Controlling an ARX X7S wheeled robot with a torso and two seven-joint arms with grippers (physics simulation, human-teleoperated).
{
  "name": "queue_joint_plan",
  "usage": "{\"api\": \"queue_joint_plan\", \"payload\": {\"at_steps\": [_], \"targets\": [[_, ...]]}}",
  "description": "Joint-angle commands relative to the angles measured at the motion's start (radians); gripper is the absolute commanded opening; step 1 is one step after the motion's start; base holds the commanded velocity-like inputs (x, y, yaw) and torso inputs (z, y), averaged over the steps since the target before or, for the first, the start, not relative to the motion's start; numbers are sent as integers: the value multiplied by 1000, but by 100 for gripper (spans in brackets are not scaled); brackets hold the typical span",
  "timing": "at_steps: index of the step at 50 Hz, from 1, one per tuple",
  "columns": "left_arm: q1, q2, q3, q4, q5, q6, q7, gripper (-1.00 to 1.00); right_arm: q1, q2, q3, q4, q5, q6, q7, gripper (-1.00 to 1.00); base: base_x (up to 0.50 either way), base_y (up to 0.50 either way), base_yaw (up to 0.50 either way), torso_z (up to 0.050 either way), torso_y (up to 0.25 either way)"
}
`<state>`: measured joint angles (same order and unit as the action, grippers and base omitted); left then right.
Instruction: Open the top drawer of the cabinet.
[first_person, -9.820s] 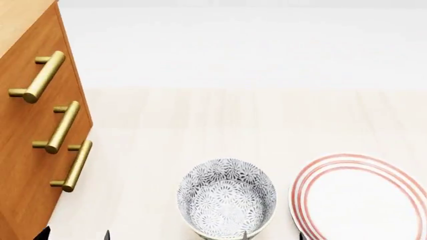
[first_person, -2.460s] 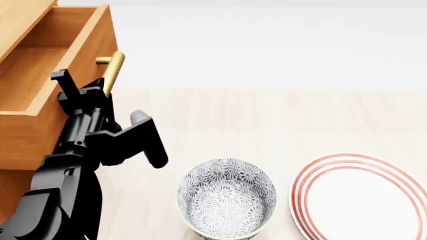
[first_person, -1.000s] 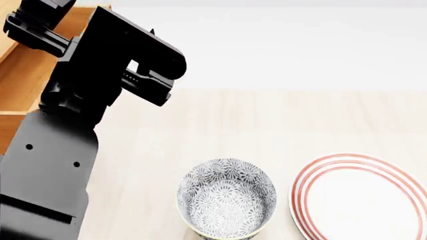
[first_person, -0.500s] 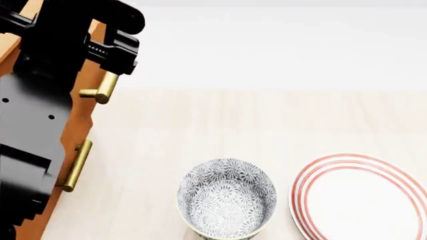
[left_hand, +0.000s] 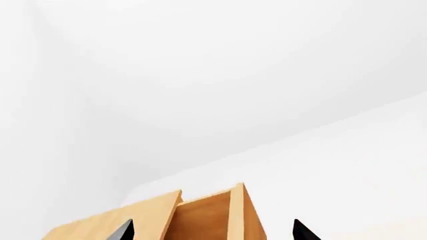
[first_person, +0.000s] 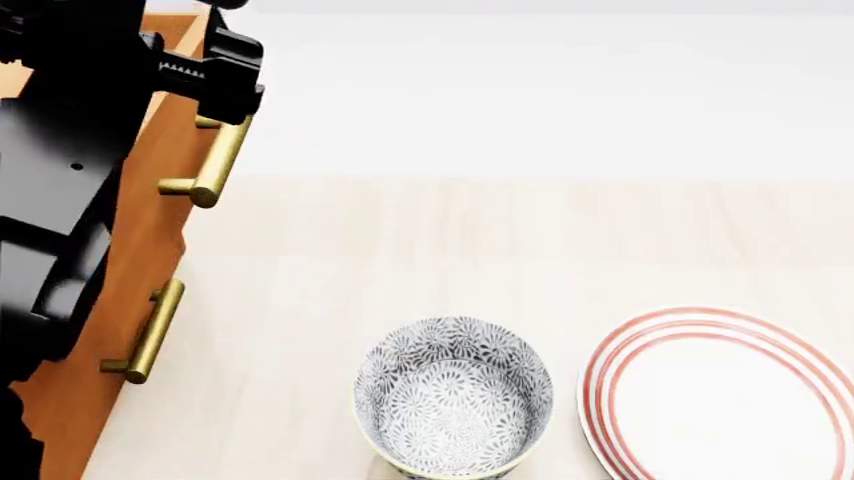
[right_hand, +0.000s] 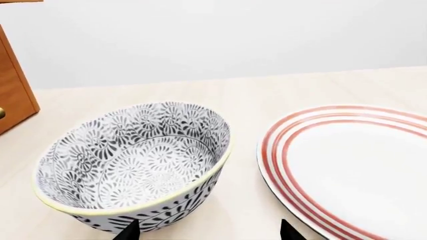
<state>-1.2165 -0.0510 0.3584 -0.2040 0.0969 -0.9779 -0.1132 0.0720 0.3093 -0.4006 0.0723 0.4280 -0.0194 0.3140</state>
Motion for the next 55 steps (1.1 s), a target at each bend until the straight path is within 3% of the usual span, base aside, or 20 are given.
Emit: {"api": "queue_joint_plan", "payload": {"at_steps": [1,24,27,55], "targets": [[-73,45,-138,-103,-128,-24,-90,100,1,-19,20,6,-21,-9,-23,100,0,0,0,0,0],[-145,37,-212,-186,-401,-97,-234,100,-2,-13,12,-2,-17,-8,-18,100,0,0,0,0,0],[-166,47,-292,-231,-490,-130,-281,100,-1,-15,11,4,-18,-10,-19,100,0,0,0,0,0],[-288,36,-386,-485,-651,-88,-481,100,3,-11,10,3,-5,-6,-10,100,0,0,0,0,0]]}}
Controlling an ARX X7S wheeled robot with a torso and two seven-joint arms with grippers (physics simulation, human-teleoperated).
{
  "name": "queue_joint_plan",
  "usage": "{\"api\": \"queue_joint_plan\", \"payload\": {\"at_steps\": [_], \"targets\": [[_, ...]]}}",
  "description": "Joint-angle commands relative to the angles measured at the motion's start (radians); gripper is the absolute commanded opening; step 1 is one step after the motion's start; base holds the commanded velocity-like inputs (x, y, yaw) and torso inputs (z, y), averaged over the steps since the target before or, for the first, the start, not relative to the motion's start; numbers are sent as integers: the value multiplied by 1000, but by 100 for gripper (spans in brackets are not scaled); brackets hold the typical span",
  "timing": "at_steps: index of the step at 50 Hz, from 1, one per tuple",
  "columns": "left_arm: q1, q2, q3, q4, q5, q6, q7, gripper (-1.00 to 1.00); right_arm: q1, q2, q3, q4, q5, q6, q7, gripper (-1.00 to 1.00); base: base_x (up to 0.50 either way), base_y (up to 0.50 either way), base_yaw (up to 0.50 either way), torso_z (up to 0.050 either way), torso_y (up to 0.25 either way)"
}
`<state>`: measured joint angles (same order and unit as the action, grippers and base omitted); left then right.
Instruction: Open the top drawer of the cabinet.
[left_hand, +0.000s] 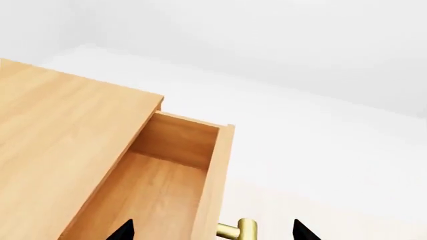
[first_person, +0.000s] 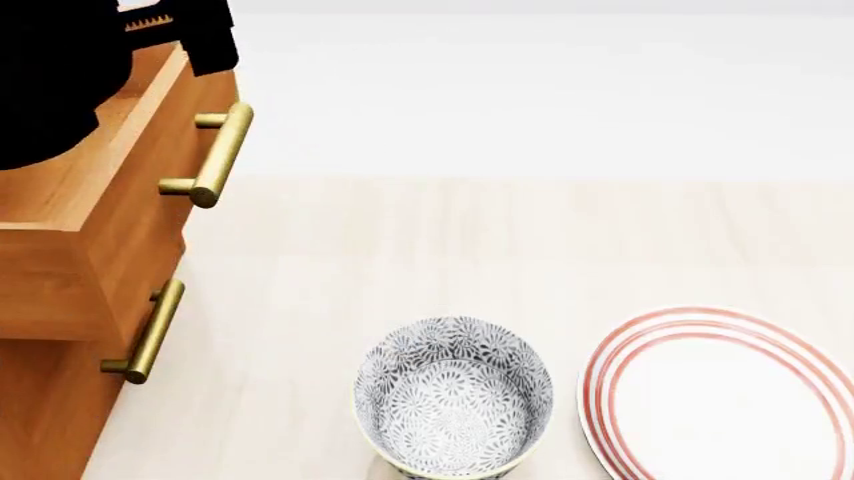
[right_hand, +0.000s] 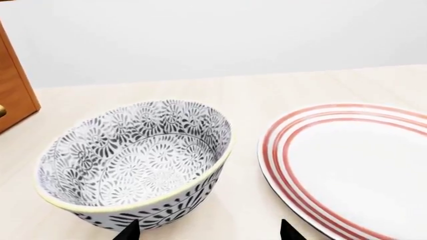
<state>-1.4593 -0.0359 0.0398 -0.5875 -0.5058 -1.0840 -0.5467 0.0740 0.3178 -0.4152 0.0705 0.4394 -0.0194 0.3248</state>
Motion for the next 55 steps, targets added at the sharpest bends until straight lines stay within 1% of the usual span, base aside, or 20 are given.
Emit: {"api": "queue_joint_plan", "payload": {"at_steps": [1,4,8,14,26,40,44,51,55], "targets": [[-49,20,-67,-109,-51,22,-54,100,1,-19,25,5,-16,-7,-20,100,0,0,0,0,0],[-77,22,-82,-150,-69,5,-91,100,1,-18,21,2,-24,-12,-18,100,0,0,0,0,0],[-92,21,-60,-179,-70,6,-119,100,1,-18,20,5,-23,-12,-18,100,0,0,0,0,0],[-65,10,-45,-208,-83,35,-110,100,1,-17,19,6,-20,-11,-19,100,0,0,0,0,0],[-76,7,-49,-254,-112,52,-128,100,3,-17,14,15,-20,-17,-22,100,0,0,0,0,0],[-91,4,-82,-339,-161,76,-142,100,3,-14,9,11,-18,-15,-20,100,0,0,0,0,0],[-105,4,-112,-374,-184,86,-157,100,3,-13,8,9,-17,-14,-19,100,0,0,0,0,0],[-115,2,-133,-422,-207,107,-162,100,4,-13,6,10,-16,-14,-18,100,0,0,0,0,0],[-138,-1,-174,-488,-228,140,-187,100,4,-12,5,10,-14,-13,-19,100,0,0,0,0,0]]}}
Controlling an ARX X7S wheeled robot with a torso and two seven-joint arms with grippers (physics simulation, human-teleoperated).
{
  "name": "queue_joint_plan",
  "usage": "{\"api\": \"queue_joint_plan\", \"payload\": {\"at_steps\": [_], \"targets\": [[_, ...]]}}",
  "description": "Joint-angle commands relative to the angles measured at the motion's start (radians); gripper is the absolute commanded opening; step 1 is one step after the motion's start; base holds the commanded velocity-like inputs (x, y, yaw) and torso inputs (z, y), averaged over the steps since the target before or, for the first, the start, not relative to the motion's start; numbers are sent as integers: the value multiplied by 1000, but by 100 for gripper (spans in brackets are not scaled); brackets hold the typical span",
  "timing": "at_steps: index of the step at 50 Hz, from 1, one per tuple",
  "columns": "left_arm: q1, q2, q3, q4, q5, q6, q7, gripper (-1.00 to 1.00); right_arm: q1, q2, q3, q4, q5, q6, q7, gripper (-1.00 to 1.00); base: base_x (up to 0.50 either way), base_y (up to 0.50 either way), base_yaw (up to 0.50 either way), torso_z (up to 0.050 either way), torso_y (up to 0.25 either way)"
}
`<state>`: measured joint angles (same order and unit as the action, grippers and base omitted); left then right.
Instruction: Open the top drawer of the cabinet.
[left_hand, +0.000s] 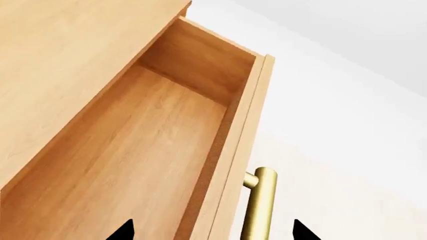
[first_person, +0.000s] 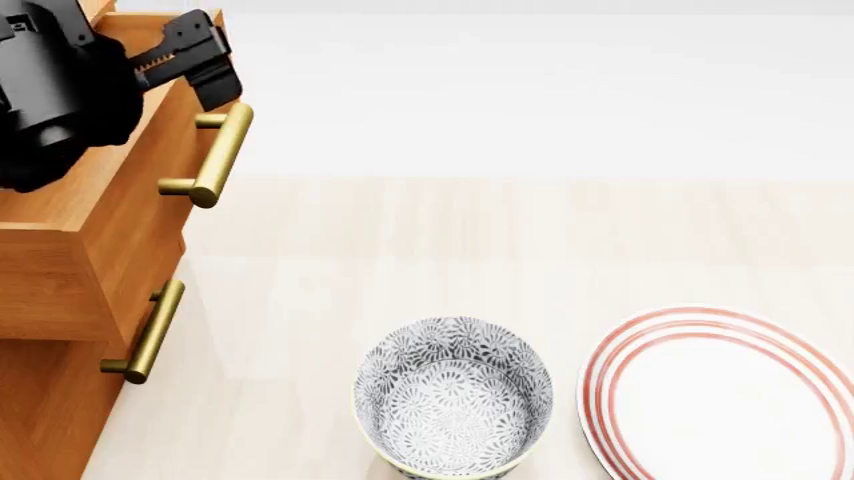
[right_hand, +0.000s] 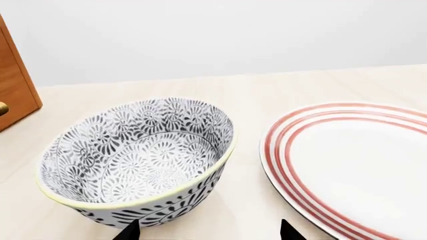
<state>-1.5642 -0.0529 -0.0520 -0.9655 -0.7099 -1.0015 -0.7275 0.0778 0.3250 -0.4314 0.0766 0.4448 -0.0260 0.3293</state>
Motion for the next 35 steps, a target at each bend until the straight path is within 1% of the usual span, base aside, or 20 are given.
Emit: {"api": "queue_joint_plan", "payload": {"at_steps": [1,2,13,21,28,30,35], "targets": [[-40,14,-85,-131,-23,68,-6,100,1,-19,21,5,-20,-6,-24,100,0,0,0,0,0],[-44,14,-77,-142,-16,76,4,100,2,-20,20,9,-20,-9,-25,100,0,0,0,0,0],[-87,7,-133,-256,-51,123,-37,100,1,-17,18,9,-18,-12,-24,100,0,0,0,0,0],[-113,10,-128,-333,-33,162,-4,100,3,-15,19,3,-12,-5,-20,100,0,0,0,0,0],[-87,35,-127,-260,-54,106,-4,100,3,-12,21,-6,-8,1,-14,100,0,0,0,0,0],[-72,42,-128,-214,-71,79,-25,100,3,-11,21,-11,-7,3,-11,100,0,0,0,0,0],[-56,48,-102,-168,-104,52,-33,100,4,-13,19,-2,-9,-5,-12,100,0,0,0,0,0]]}}
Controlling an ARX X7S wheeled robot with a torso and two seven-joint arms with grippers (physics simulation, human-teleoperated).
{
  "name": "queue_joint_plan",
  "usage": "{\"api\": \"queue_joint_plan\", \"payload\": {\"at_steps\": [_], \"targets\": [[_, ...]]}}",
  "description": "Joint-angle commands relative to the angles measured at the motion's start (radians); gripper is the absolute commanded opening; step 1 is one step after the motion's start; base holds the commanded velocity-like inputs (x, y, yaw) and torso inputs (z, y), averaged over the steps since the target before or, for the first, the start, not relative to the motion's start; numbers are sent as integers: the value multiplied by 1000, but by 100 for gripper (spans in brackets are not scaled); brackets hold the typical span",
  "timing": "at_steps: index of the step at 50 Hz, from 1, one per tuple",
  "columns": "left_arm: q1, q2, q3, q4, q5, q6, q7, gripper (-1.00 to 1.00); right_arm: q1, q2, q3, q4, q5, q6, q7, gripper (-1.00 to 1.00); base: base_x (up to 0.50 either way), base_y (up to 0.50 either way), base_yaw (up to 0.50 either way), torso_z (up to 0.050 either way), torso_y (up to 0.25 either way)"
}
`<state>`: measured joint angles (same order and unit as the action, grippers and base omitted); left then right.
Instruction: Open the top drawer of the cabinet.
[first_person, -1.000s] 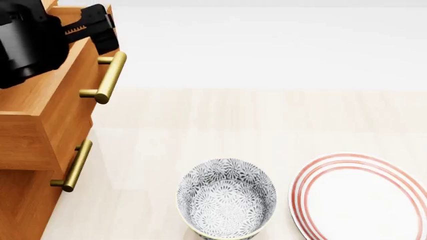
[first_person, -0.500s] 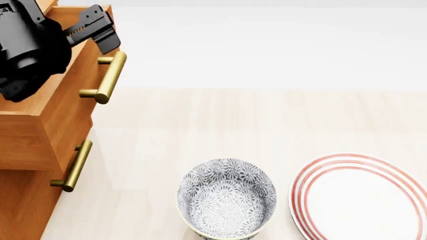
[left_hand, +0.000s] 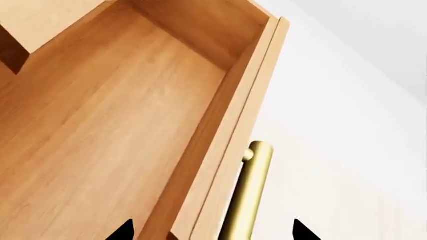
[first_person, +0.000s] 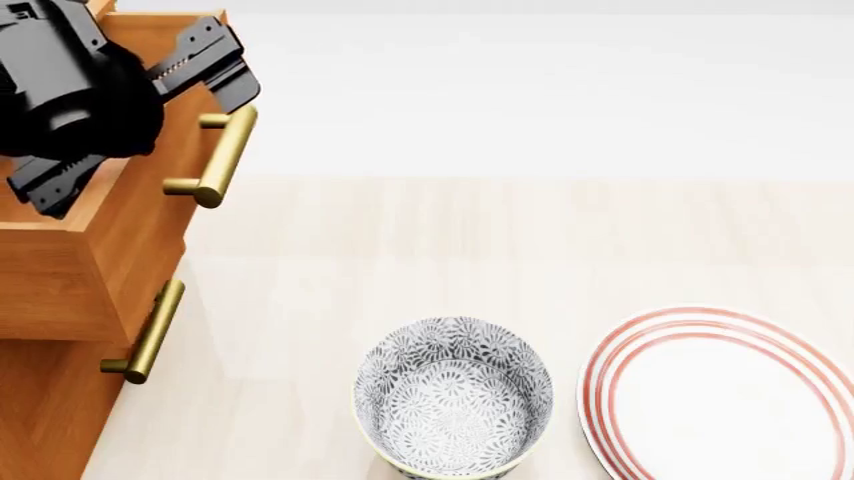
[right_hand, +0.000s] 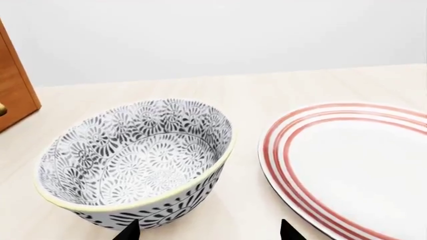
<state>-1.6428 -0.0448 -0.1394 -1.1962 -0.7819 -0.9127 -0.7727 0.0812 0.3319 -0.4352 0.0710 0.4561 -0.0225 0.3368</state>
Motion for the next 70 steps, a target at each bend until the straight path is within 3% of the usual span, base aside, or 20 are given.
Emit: {"api": "queue_joint_plan", "payload": {"at_steps": [1,12,23,46,70], "targets": [[24,40,-7,65,-39,-38,12,100,-1,-19,23,0,-20,-7,-18,100,0,0,0,0,0],[25,40,62,56,-115,-35,36,100,-1,-17,19,0,-19,-8,-19,100,0,0,0,0,0],[39,43,222,93,-318,-26,17,100,-2,-15,15,1,-20,-13,-20,100,0,0,0,0,0],[40,42,450,111,-581,36,-3,100,-4,-9,8,1,-21,-20,-21,100,0,0,0,0,0],[-13,44,904,85,-1020,185,27,100,3,-5,10,10,-18,-29,-19,100,0,0,0,0,0]]}}
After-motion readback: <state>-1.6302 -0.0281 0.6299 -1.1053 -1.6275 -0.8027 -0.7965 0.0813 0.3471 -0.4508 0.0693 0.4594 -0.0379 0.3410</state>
